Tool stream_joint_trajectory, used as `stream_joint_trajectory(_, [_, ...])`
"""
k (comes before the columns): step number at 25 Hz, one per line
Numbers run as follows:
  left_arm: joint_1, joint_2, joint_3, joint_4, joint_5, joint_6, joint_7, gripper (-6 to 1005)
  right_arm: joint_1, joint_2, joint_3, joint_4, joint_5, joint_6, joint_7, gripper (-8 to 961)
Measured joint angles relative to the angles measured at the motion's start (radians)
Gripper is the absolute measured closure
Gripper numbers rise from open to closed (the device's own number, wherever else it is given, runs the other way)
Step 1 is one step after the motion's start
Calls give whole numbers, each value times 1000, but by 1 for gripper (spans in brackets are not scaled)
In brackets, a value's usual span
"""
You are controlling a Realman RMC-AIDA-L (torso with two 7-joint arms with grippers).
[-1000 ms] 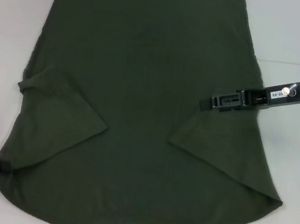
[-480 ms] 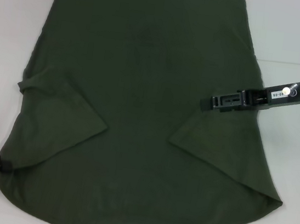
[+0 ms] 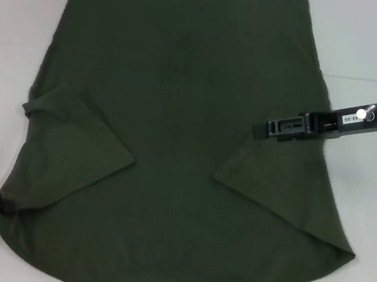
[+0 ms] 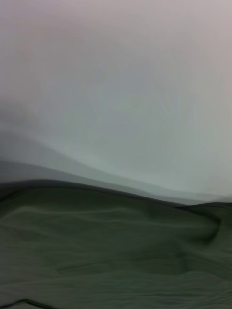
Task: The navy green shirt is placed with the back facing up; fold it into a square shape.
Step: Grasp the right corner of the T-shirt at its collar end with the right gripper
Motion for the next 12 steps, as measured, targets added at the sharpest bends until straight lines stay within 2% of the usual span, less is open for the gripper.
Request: stream_joint_trajectory(12, [-6, -2, 0, 0, 0, -5, 0, 981, 5, -5, -1, 0, -3, 3, 16, 68])
